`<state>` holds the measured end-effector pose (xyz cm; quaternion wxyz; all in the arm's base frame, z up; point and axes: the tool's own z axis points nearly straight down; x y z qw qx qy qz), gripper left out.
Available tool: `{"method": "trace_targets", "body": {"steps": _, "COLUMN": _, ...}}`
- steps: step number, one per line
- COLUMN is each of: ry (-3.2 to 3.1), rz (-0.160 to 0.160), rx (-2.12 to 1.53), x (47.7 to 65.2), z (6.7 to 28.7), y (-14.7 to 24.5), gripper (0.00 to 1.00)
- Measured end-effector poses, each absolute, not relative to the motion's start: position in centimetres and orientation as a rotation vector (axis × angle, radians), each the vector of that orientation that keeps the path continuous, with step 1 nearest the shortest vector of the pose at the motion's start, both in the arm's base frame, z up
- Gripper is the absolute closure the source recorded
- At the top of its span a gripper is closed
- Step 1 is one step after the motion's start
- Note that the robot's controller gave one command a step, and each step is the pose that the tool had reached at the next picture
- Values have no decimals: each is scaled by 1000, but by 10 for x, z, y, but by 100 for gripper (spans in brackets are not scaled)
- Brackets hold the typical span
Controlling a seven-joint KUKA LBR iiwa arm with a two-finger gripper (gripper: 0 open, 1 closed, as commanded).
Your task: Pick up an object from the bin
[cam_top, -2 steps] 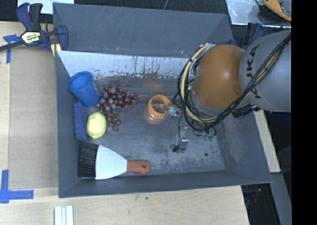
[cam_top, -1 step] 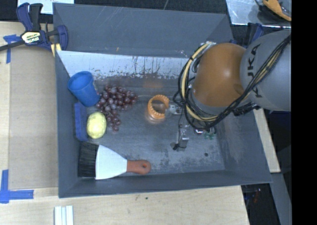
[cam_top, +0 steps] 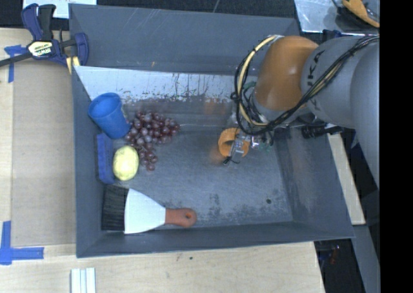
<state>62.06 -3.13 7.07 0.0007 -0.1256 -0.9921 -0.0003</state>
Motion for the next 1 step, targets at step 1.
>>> {"method": "trace_targets", "body": {"steps": 1, "ry": -3142, "rz": 1, "rx": 267, "x": 612, "z": 133, "y": -30, "gripper": 0}}
